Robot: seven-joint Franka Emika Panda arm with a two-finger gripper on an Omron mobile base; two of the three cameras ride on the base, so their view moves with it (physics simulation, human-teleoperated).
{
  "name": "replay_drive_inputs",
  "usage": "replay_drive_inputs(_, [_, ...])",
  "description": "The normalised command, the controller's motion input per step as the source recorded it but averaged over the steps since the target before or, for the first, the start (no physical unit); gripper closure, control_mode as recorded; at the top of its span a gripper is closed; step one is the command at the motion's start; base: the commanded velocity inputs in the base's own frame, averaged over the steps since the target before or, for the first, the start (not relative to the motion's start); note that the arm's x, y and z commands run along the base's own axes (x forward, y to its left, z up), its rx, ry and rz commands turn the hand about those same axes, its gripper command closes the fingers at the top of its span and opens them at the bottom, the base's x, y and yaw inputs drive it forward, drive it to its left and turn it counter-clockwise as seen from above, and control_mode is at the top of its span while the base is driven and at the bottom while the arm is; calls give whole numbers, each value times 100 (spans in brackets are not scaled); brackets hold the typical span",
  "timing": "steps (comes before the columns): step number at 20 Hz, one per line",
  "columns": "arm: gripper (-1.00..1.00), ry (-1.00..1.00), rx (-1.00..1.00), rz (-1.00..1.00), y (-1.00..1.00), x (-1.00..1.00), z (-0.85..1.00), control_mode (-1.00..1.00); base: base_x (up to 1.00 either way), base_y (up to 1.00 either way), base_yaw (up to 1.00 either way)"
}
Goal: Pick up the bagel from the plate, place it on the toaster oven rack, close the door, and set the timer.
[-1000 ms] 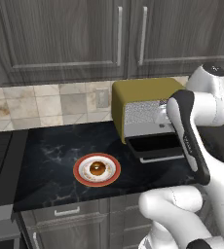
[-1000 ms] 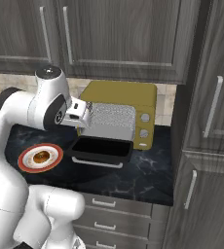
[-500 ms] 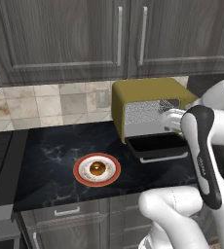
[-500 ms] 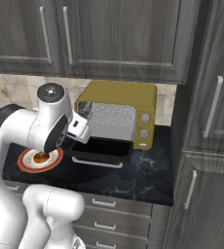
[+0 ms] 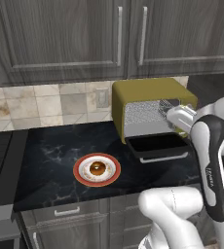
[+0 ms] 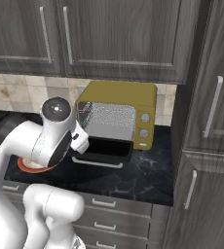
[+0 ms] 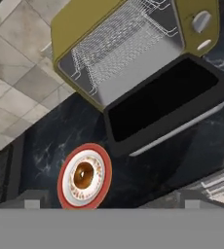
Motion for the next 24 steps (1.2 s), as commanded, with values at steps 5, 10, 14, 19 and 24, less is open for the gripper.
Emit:
replay_drive_inputs(5, [-100,-7,13,-26,-1,14,0,-100,0,0,0])
replay_drive_inputs(10, [-100,0,15,-8,-33,19,0,-100,0,0,0])
replay_drive_inputs(14, [-100,0,17,1,-41,18,-3,-100,0,0,0])
replay_drive_inputs(19, [-100,0,15,1,-35,26,-9,-100,0,0,0])
replay_drive_inputs(24, [-100,-3,14,0,-9,36,-20,-100,0,0,0])
